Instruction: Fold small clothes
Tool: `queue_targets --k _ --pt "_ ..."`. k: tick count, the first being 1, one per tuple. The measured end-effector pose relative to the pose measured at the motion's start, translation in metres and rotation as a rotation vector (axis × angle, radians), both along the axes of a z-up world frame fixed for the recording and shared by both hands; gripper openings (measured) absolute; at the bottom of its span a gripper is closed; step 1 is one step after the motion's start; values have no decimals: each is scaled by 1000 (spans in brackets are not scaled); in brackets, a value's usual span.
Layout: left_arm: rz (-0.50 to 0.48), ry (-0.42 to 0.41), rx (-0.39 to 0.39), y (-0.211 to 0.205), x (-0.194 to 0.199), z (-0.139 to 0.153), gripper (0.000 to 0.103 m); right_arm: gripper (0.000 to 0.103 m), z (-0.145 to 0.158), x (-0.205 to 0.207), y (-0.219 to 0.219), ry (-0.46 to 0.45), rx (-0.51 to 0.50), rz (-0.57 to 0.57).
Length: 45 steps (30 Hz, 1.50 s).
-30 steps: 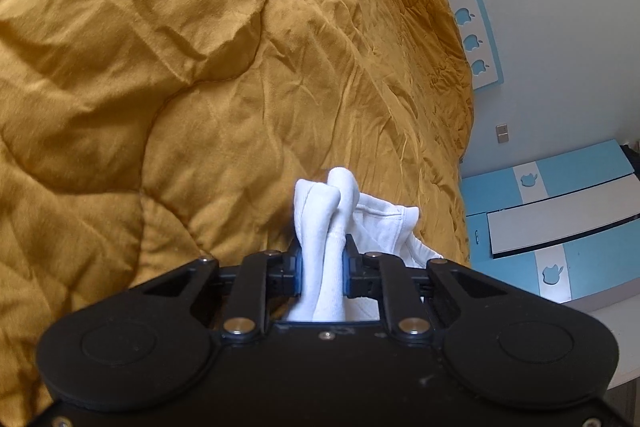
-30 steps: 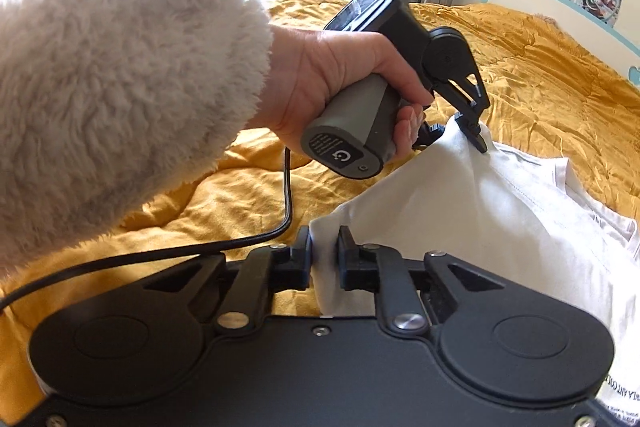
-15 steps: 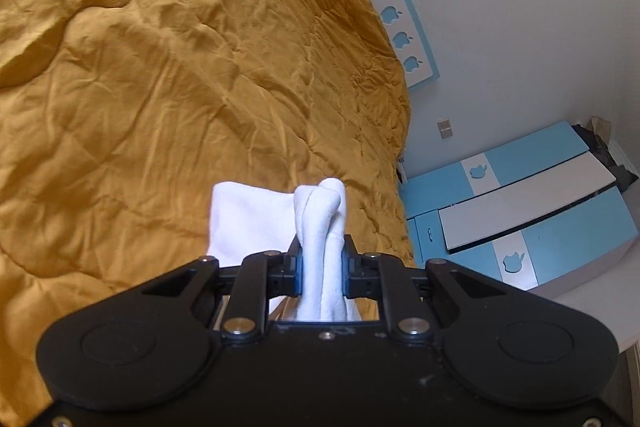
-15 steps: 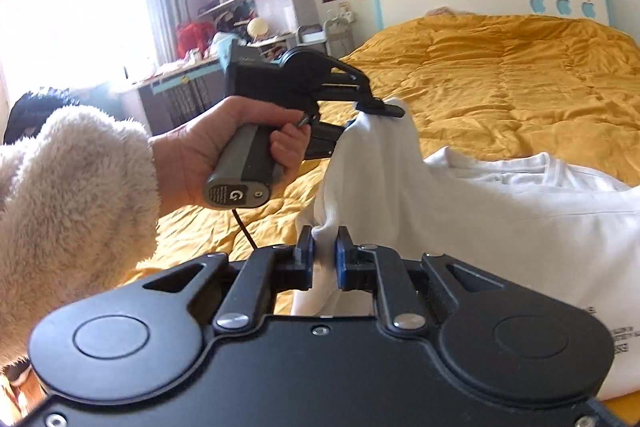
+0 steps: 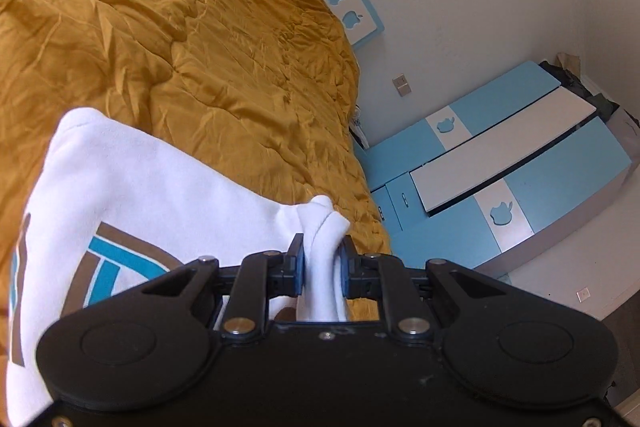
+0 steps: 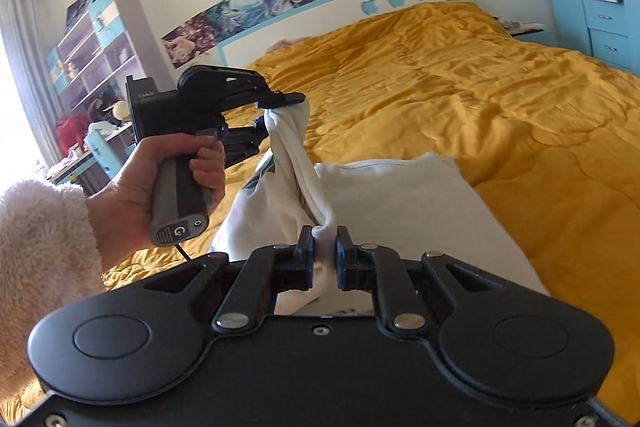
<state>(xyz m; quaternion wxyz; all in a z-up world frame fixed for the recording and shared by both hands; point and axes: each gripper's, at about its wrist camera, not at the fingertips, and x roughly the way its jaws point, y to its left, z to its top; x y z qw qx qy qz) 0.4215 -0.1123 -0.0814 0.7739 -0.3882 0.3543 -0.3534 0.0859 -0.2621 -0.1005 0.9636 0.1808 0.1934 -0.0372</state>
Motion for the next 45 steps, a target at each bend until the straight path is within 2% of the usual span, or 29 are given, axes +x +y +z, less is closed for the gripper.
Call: queue_targets --k 4,7,13,17,19,22,24,26,27,28,29,32,35,37,40,43,45 --pt "-58 -10 62 -53 -2 -12 13 11 -24 -18 -34 35 69 -91" --pt "-79 -3 105 -78 -2 -24 13 11 -37 -27 -55 41 113 -134" --pt "-82 2 86 -104 -5 -31 8 10 -49 -36 -78 33 211 -148" --pt "-112 -14 130 -120 -5 -27 8 10 -45 -44 -83 -7 211 -180" --pt "-119 10 163 -126 -4 -32 8 10 -51 -39 -87 44 217 -201" --pt "-146 16 195 -129 -3 -37 10 13 -65 -33 -94 146 253 -198" --pt "-157 43 143 -119 -4 -33 18 16 -66 -38 -95 143 265 -202" --pt "-190 54 91 -103 -8 -20 18 17 -62 -42 -94 144 239 -199" --pt "-199 36 86 -93 -11 -10 19 19 -59 -44 -93 140 234 -202" --pt "-200 7 90 -81 -16 1 20 26 -57 -48 -93 129 230 -213" --pt "-209 -29 101 -67 -23 13 22 29 -54 -52 -93 120 214 -234" --pt "-249 -161 206 -20 -62 43 24 31 -45 -61 -95 95 166 -243" --pt "-280 -273 340 30 -124 50 28 34 -39 -67 -103 47 163 -185" --pt "-293 -319 437 61 -172 37 28 39 -36 -66 -105 53 137 -141" --pt "-318 -362 573 82 -222 7 29 39 -34 -63 -103 72 69 -94" --pt "-350 -355 638 86 -244 -24 29 39 -32 -59 -94 104 -14 -91" --pt "-323 -377 672 84 -247 -33 29 39 -31 -59 -89 85 -37 -84"
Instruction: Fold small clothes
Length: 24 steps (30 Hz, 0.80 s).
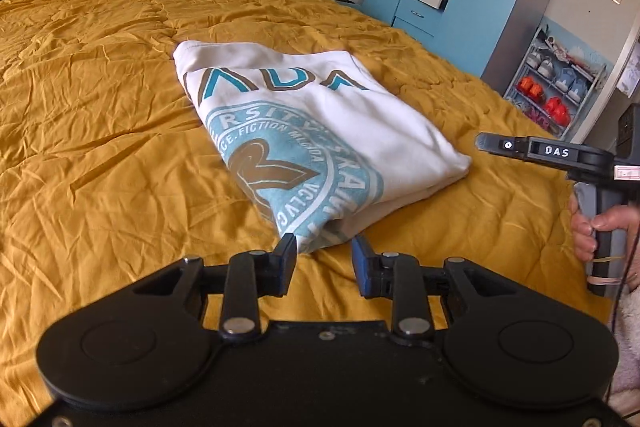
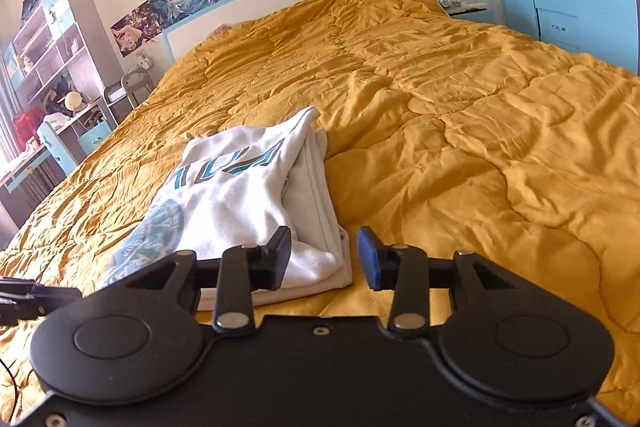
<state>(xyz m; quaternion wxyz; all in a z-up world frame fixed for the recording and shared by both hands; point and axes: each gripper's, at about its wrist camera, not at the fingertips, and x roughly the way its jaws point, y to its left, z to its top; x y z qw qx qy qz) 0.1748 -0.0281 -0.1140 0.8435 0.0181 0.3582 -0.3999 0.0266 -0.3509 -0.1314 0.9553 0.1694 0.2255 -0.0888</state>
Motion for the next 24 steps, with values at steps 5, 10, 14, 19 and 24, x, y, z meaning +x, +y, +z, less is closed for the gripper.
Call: queue_targets --k 5,10,14,19,24 --pt "37 -8 -3 -1 12 -10 28 37 2 6 18 30 -127 40" --pt "42 45 0 -6 21 -16 13 36 -1 18 17 52 -154 106" --pt "50 43 4 -10 22 -18 13 36 -1 38 17 87 -205 167" --pt "78 51 24 -18 25 -23 12 12 -10 62 19 142 -202 246" --pt "136 -18 55 -23 13 -2 7 3 4 51 16 78 -204 197"
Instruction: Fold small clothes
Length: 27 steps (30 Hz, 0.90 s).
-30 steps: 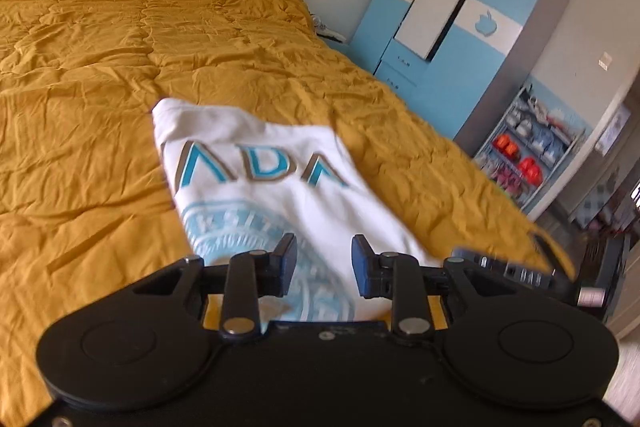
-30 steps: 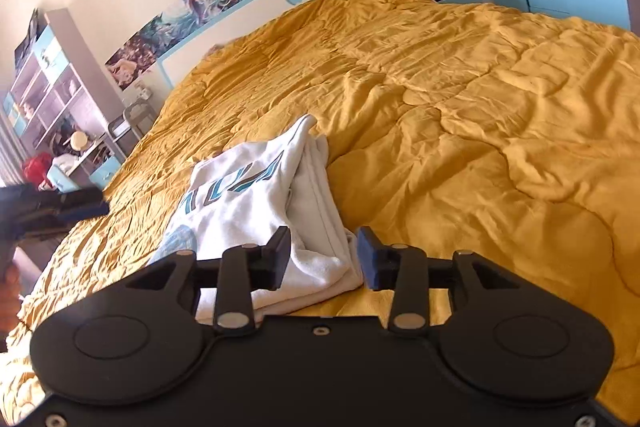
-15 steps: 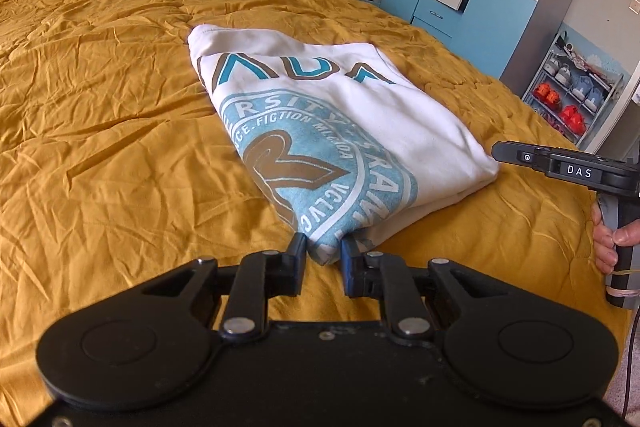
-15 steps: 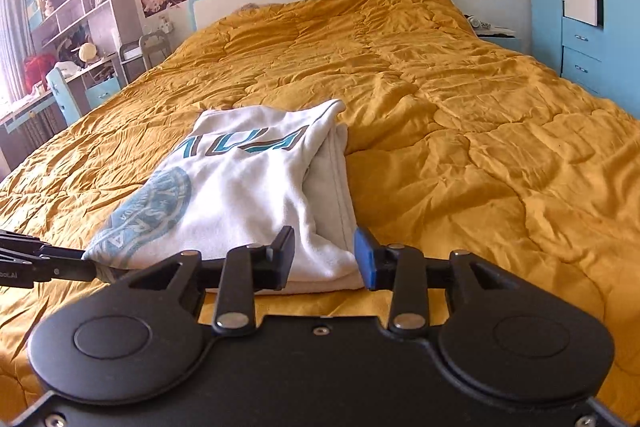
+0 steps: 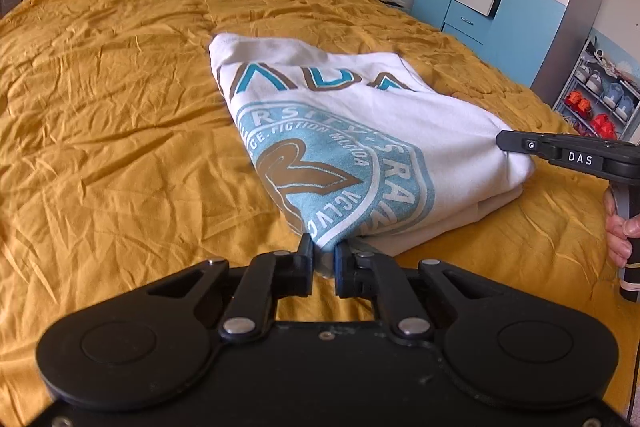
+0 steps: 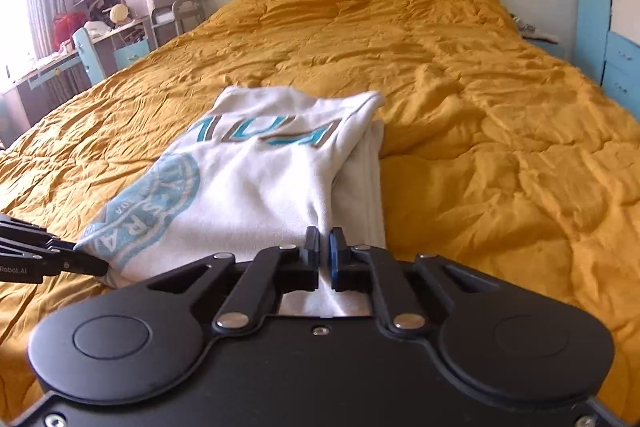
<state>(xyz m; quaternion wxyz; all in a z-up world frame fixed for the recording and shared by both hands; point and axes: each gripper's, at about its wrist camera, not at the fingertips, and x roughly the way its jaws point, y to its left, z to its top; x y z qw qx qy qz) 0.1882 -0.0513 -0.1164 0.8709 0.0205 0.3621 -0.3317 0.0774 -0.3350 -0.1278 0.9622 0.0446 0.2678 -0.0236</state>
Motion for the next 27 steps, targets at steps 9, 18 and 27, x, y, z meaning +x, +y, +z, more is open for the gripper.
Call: queue_targets --k 9,18,27 --pt "-8 113 53 -2 7 -23 8 4 -26 2 -9 53 65 -64" --pt "62 194 -120 34 -5 0 8 27 23 3 -37 -63 124 -109" --pt "71 215 -256 0 14 -8 8 29 20 141 -77 9 325 -134"
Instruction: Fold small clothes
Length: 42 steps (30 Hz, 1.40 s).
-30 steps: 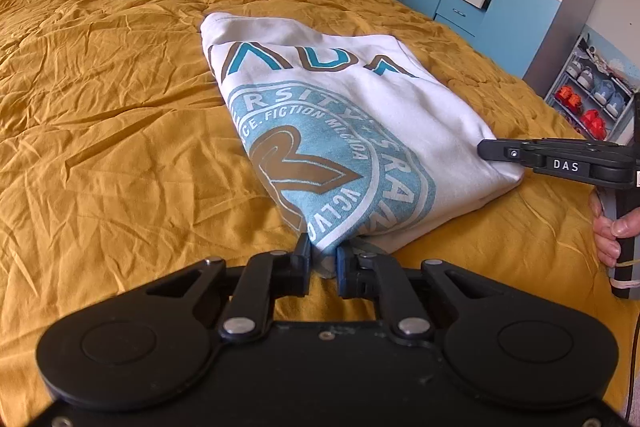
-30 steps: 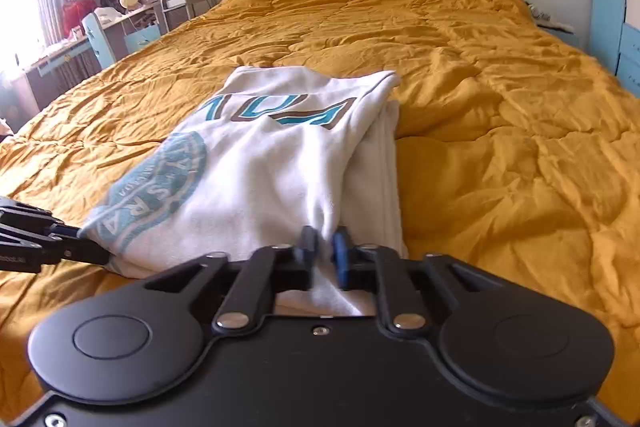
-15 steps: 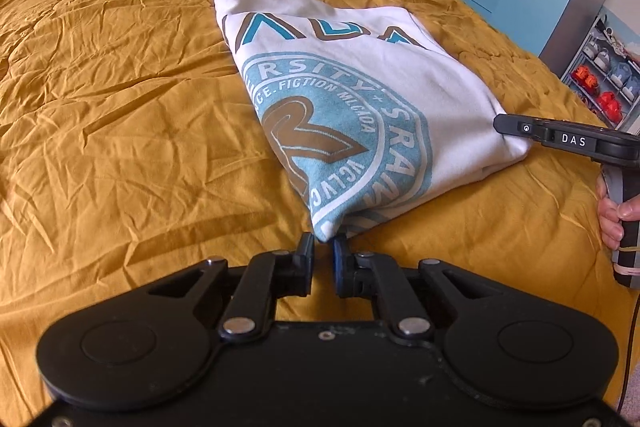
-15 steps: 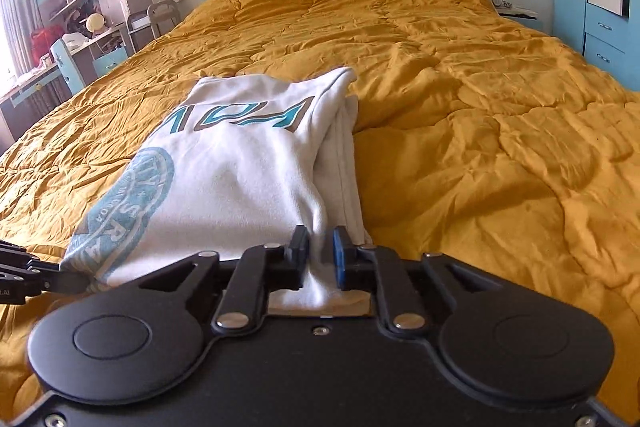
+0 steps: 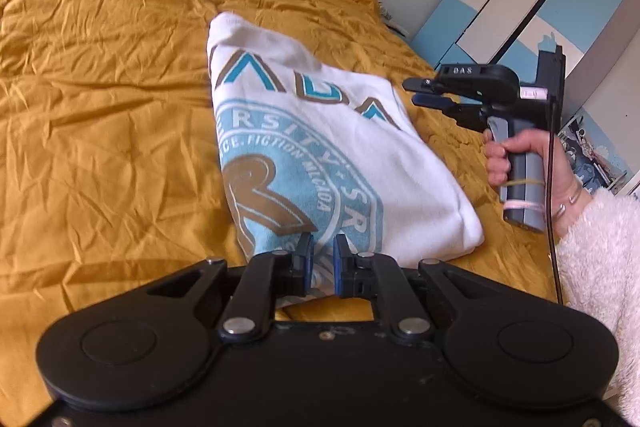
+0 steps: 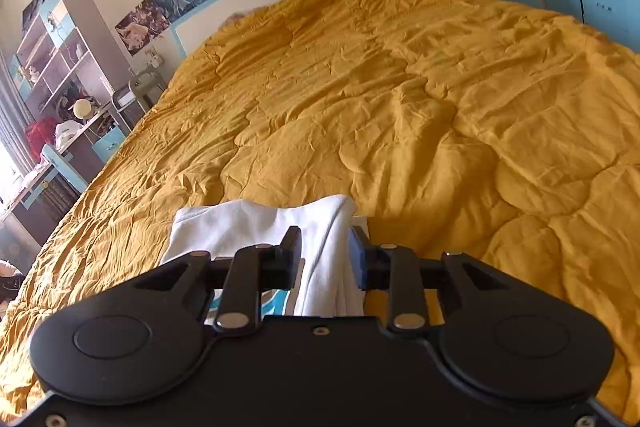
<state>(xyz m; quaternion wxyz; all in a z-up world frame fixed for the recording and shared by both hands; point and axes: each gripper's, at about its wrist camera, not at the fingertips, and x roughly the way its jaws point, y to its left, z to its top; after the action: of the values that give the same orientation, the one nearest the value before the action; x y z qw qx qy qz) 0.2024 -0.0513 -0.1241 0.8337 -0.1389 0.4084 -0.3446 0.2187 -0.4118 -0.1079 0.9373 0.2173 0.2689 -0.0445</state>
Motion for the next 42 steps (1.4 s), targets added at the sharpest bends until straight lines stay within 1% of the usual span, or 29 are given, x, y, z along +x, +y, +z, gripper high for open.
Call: queue_targets --k 2,4,5,6,7,10,12,15,16,17,18,19,21,23,25,28,30,31,33,35,36,37,38,39,41,42 --pt "-9 20 -3 -4 0 -8 7 29 -9 22 -3 48 45 -21" --pt "-21 22 12 -9 -2 -12 8 29 -19 38 -3 105 37 -46" --pt "-24 16 18 -10 -3 -13 7 25 -24 43 -4 129 47 -57" --pt "-29 13 23 -11 -2 -13 7 10 -27 46 -5 140 76 -61" --pt "-31 15 19 -11 -1 -14 7 10 -29 48 -7 143 115 -49" --pt "-36 34 1 -9 5 -20 8 7 -21 47 -9 108 110 -65" --pt "-34 43 -4 -9 7 -23 8 7 -22 50 -12 100 94 -77" --pt "-34 49 0 -10 10 -25 8 7 -41 62 -8 153 28 -65" --pt "-34 49 4 -10 11 -25 8 8 -46 64 -8 159 6 -60" --pt "-35 50 6 -10 11 -24 8 8 -46 63 -9 154 11 -46" --pt "-35 51 7 -9 9 -23 8 13 -43 60 -10 144 19 -40" --pt "-36 50 5 -9 9 -22 8 16 -36 53 -14 126 37 -25" --pt "-31 57 -13 -6 10 -20 8 16 -19 31 -17 76 55 39" --pt "-18 67 -45 -1 11 -15 7 16 -1 -6 -16 9 56 110" --pt "7 39 -74 7 6 -5 7 17 9 -49 -11 -36 45 173" --pt "56 16 -74 19 3 7 8 22 6 -102 -2 -21 -5 246" --pt "88 28 -64 25 4 9 7 22 -2 -122 6 13 -18 307" --pt "96 36 -63 28 5 10 7 22 -7 -131 11 30 -48 326" --pt "109 47 -49 30 6 9 7 24 -14 -139 19 40 -111 336" --pt "126 57 -29 31 7 7 7 24 -19 -140 21 49 -112 356" --pt "141 63 -18 31 8 5 10 24 -22 -139 22 53 -107 355" --pt "170 72 10 32 9 3 13 24 -24 -138 24 56 -105 359" --pt "187 77 23 32 8 2 22 24 -26 -137 27 61 -102 371" --pt "192 80 25 32 8 1 23 24 -28 -135 29 72 -101 387" --pt "197 106 -4 32 7 -1 24 18 -31 -136 36 84 -133 387" --pt "199 118 -23 32 6 -2 24 5 -31 -136 37 88 -142 379"
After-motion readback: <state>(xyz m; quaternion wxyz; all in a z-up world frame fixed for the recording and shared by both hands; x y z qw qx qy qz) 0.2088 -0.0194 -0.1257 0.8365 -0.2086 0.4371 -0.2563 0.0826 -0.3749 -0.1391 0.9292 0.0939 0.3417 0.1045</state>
